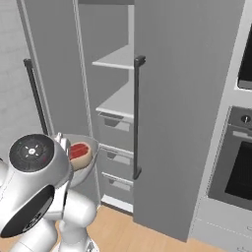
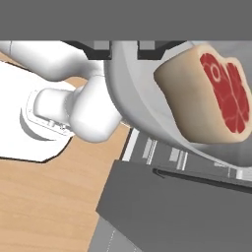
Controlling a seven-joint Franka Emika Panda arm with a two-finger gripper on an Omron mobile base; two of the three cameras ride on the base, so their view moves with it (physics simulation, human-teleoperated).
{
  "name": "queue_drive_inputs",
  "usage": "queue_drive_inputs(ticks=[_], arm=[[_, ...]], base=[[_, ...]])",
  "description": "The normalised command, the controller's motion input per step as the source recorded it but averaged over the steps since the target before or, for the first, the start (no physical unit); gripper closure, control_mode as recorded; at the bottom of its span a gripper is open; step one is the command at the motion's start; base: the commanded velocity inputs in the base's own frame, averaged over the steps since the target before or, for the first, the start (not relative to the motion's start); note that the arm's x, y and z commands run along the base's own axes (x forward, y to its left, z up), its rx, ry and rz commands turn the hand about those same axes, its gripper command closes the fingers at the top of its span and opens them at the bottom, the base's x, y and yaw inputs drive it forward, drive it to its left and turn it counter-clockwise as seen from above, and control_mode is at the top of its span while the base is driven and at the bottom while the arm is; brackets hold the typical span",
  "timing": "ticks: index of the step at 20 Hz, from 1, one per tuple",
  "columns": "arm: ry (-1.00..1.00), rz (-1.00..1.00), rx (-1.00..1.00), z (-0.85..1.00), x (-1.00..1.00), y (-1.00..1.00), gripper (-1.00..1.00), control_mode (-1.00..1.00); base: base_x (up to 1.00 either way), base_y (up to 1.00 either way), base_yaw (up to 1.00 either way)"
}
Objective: Take the meat container that has the steak and place it on the second highest rack of the freezer. Then take the vegetable container that has the sweet potato and avocado and place it on the highest rack of the freezer.
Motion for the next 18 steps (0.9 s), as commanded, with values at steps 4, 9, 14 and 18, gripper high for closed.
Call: queue_drive_inputs(ticks=[4,9,14,18], arm=[[0.0,0.0,0.0,0.0,0.0,0.0,1.0,1.0],[0.0,0.0,0.0,0.0,0.0,0.0,1.0,1.0],[0.0,0.0,0.0,0.0,0.0,0.0,1.0,1.0],[0.0,0.0,0.0,0.0,0.0,0.0,1.0,1.0]], base=[[0.11,0.02,-0.27],[0.51,0.47,-0.19],[0.36,0.33,-0.17],[0.29,-0.01,-0.16]])
